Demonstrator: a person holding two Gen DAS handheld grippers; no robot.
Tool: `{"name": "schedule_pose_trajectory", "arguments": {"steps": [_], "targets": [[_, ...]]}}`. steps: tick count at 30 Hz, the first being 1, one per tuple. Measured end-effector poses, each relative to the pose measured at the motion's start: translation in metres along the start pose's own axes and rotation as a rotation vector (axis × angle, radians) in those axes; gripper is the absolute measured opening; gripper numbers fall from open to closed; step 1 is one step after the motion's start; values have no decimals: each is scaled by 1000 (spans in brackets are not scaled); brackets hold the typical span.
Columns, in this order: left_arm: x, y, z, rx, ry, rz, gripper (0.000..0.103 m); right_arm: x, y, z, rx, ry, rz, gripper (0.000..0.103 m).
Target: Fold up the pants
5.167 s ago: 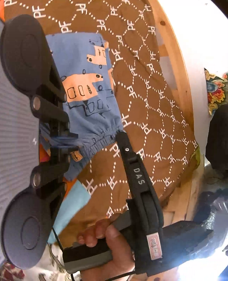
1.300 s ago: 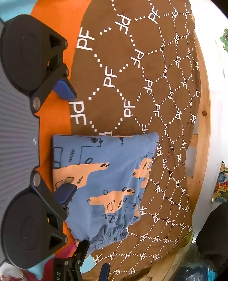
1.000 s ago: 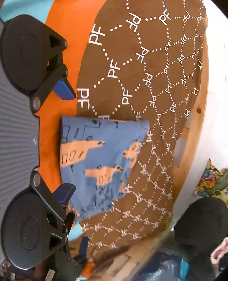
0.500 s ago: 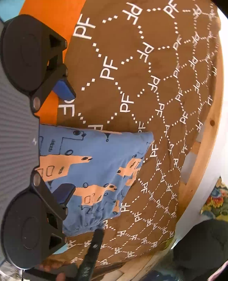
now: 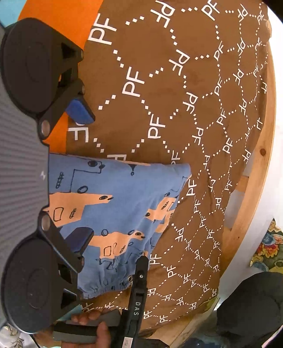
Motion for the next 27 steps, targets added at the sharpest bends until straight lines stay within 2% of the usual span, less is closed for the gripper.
{"name": "schedule_pose_trajectory", "arguments": {"steps": [6, 8, 10, 11, 13, 14, 16, 19, 21, 23, 27], "targets": [[0, -1, 0, -1, -1, 1, 103, -7, -2, 6, 16, -35, -8, 92], [2, -1, 0, -1, -6, 7, 103, -7, -2, 7, 29, -51, -8, 89], [4, -2, 0, 13, -27, 10, 103, -7, -3, 7, 38, -69, -10, 76], [6, -2, 0, 23, -41, 9, 102, -6, -3, 7, 36, -70, -11, 73], [9, -2, -2, 33, -56, 6, 98, -6, -3, 6, 21, -64, -16, 59], [10, -1, -3, 29, -62, 1, 93, -6, -4, 6, 15, -63, -17, 55], [12, -1, -4, 21, -64, -8, 84, -5, -6, 7, 13, -72, -20, 40], [12, 0, -3, 45, -69, -5, 73, -4, -9, 10, 19, -98, -30, 34], [11, 0, -1, 68, -79, 10, 54, -4, -11, 11, 19, -106, -38, 28], [10, -2, 2, 82, -61, 28, 49, -3, -13, 12, 16, -110, -49, 21], [9, 0, 4, 103, -35, 49, 27, 1, -13, 16, 40, -132, -74, 10]]}}
Point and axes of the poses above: each gripper's, at about its wrist camera, not at the fingertips, and x roughly against the way its jaws point, z to its left, y to its top, the point moved 7 cm from there along -x, roughly the way its jaws point, and after that the axes turned 10 degrees about x, right-handed, at the moved point
